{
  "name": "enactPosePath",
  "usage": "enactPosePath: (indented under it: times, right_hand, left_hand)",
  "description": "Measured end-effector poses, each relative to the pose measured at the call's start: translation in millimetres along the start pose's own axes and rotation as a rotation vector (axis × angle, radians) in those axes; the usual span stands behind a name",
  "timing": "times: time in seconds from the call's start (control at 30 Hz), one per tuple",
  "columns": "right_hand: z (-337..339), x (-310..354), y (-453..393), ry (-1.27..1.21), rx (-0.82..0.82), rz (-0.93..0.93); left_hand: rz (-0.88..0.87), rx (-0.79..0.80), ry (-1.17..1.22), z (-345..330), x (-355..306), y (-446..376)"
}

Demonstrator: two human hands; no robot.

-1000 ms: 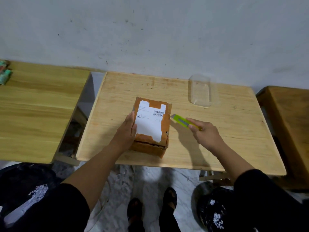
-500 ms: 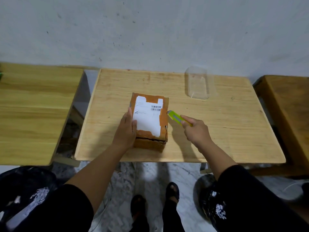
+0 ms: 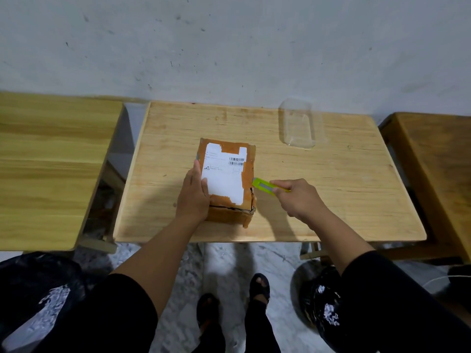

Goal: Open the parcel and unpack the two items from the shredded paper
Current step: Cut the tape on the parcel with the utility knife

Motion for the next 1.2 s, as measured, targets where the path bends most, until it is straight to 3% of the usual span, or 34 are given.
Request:
enactPosePath:
  times: [0.27,0.53,0.83,1.0,1.2]
  right_hand:
    - [11.2,-0.9,20.3,-0.018,0.111,-0.079]
    - [-13.5,-12.3,3.5,-0.529,-0.089,-0.161]
    - [-68.4,-18.4,-13.6,-0.665,-0.112,-0.104]
    - [-68.7,-18.6,-4.3,-0.692,0.063,-0.012]
    - [-60.1,-11.4,3.6,-0.520,0.256,-0.001]
  left_hand:
    - [-0.004,0.004,0.005,1.1,1.5,-0.8]
    - [-0.034,0.013,0.015,0.9,2.2,-1.0]
    - [-0.055,0.012,0.019,1.6,3.2,-1.0]
    - [-0.052,0.013,0.019,1.4,2.4,-0.5]
    - [-0.046,0.018,0.012,0.9,2.6,-1.1]
Point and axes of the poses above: each hand's wrist, its own y-axis away from the middle knuckle, its own z-axis out of the back of the hand, x = y × z, the point moved 4 cm from there along -y, towards the middle knuckle, and after that the axes turned 1 degree about -x, right-handed, at the moved point
